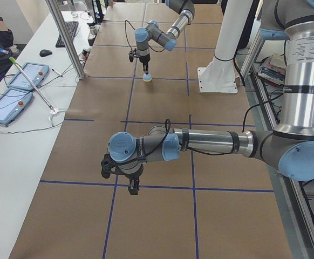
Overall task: Place and press bell with both arms
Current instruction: 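Press down on the bell top with the closed right gripper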
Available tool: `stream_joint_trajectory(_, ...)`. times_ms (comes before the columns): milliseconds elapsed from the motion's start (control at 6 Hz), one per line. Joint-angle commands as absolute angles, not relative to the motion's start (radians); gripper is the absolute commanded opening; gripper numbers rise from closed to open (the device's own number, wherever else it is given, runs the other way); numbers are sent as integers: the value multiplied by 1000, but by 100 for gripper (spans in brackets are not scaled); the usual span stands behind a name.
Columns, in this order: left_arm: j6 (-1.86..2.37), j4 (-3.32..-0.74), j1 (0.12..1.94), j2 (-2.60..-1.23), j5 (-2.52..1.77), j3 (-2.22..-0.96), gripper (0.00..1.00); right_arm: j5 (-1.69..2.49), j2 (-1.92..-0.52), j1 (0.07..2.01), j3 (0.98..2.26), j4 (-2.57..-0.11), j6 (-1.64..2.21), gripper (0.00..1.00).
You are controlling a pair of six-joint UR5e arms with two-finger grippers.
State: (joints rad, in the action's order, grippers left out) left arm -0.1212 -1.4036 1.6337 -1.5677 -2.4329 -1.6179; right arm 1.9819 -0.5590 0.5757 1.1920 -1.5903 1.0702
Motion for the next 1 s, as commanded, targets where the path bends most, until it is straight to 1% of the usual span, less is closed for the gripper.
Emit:
stream_joint_trajectory(0,-121,-1404,1634,-1568,-2433,-1618,100,1979,-555,575,1192,-1577,1074,0)
stream_joint_trajectory(833,-117,-1404,1634,-1568,-2433,-1618,100,1979,-565,575,1190,-1577,1074,0)
